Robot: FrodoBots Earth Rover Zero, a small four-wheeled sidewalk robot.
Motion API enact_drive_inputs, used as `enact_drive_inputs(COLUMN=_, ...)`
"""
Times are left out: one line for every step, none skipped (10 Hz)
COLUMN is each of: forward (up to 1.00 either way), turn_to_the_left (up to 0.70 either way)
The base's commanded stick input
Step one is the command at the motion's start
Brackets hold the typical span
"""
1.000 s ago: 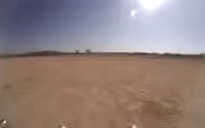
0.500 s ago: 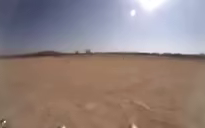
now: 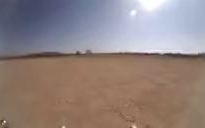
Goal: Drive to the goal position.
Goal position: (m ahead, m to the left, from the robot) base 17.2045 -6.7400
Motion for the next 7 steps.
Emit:
enact_drive_inputs(forward=1.0, turn_to_the_left=0.0)
enact_drive_inputs(forward=1.0, turn_to_the_left=0.0)
enact_drive_inputs(forward=1.0, turn_to_the_left=0.0)
enact_drive_inputs(forward=1.0, turn_to_the_left=0.0)
enact_drive_inputs(forward=1.0, turn_to_the_left=0.0)
enact_drive_inputs(forward=1.0, turn_to_the_left=0.0)
enact_drive_inputs(forward=1.0, turn_to_the_left=0.0)
